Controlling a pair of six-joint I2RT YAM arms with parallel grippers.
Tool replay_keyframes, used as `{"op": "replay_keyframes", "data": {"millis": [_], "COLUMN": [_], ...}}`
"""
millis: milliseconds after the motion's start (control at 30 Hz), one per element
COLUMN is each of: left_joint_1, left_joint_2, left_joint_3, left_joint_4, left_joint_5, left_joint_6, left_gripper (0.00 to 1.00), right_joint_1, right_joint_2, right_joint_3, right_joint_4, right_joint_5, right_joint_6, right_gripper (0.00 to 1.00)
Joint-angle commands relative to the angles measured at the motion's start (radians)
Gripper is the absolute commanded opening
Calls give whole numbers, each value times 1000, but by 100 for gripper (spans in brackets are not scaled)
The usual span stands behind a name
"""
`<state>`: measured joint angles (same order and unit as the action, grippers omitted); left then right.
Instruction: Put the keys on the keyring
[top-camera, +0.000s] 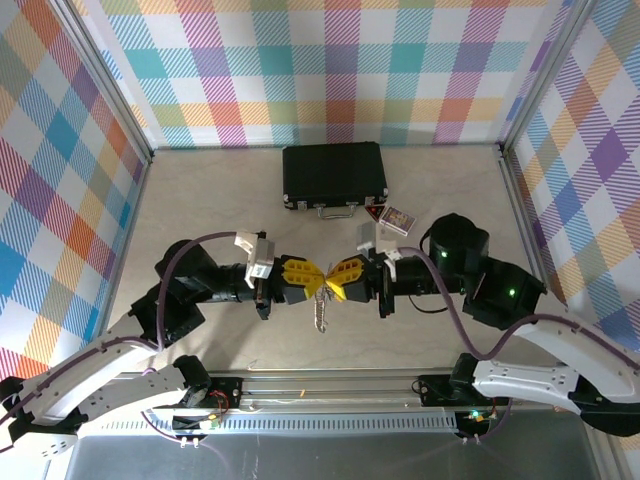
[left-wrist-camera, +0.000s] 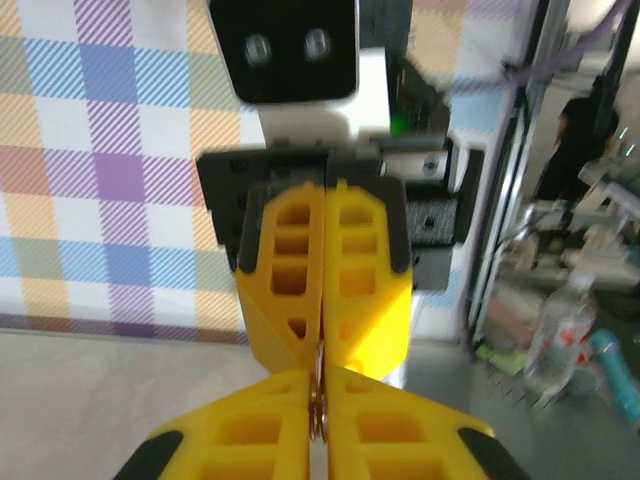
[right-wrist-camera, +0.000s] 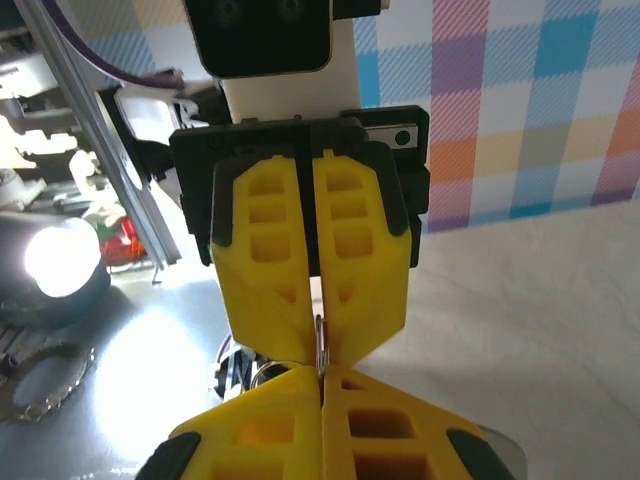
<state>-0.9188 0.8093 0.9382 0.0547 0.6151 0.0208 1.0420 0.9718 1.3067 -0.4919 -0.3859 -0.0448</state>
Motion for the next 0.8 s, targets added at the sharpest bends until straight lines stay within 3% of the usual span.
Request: {"op": "replay_keyframes", "data": {"millis": [0,167,267,433,500,667,767], "left_joint_1": [-5,-6,-5,-5,-5,-5,-5], "left_joint_2": [21,65,68,56,46,30,25], "left_joint_3": [84,158,157,131,114,83,58], "left_joint_4": [-275,-435,-422,-356,-279,-62,63], "left_joint_5": [-60,-86,-85,-80,-60,12,33], "left_joint_6": [176,261,258,215,174,38,-22], "left_gripper": [16,9,0,0,0,0,0], "right_joint_1": [5,7,11,33,32,33,33], "right_joint_2": [61,150,173,205,193,96,42], "right_joint_3": [154,286,309,345,329,192,120], "right_joint_4": [-247,-441,-484,-551,-516,-252,-108], "right_joint_5": [7,1,0,52,64,61,49], "right_joint_6": [-150,-236,-263,-300,-283,-166,-109], "right_gripper": [0,0,0,0,0,23,26]}}
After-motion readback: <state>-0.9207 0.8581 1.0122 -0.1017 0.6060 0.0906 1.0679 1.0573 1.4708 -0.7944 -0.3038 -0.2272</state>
